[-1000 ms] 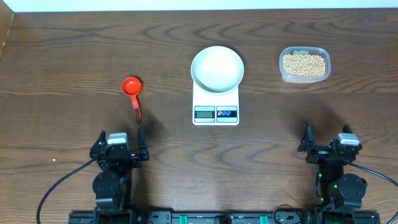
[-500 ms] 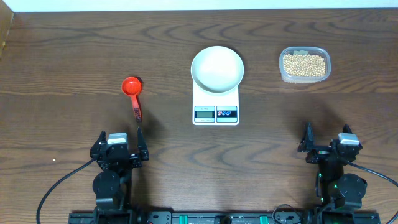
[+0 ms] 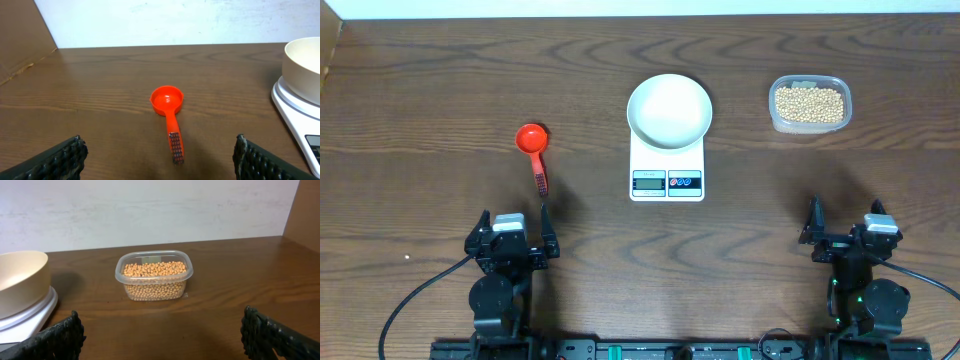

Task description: Scoop item into bowl and weigh 50g on scale

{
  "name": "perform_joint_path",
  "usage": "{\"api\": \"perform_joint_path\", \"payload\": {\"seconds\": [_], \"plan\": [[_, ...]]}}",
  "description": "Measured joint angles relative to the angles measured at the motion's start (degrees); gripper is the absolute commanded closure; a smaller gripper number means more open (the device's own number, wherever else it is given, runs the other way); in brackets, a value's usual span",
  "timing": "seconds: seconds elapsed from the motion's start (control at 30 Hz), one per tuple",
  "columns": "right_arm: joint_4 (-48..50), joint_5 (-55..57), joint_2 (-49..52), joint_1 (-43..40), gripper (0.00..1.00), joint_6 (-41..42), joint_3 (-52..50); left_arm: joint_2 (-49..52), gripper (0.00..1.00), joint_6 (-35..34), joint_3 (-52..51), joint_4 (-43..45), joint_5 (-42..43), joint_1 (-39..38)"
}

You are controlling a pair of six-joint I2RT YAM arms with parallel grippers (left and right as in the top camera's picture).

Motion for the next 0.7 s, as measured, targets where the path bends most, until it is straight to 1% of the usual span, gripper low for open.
{"api": "perform_joint_path", "payload": {"seconds": [0.1,0.23,0.37,0.47,0.57,0.7], "plan": [[0.0,0.0,0.0,0.02,0.01,0.0,0.0,0.0,0.05,0.0,0.0,0.17,-0.02,0.0],[0.0,0.0,0.0,0.0,0.01,0.0,0.0,0.0,0.05,0.15,-0.9,2.86,0.35,0.0],[0.0,0.02,0.0,0.02,0.01,0.0,0.0,0.02,0.04,0.22,-1.53,8.39,5.25,0.0],[0.0,0.0,0.0,0.0,0.01,0.02,0.0,0.76,0.04,1.49,-1.42,10.08,7.21,0.0],[0.0,0.02,0.0,0.02,0.01,0.0,0.0,4.57,0.04,3.34,-0.28,9.64,8.68,0.0],[0.0,0.02,0.0,0.0,0.01,0.0,0.0,14.05,0.04,5.84,5.64,9.2,10.62,0.0]]}}
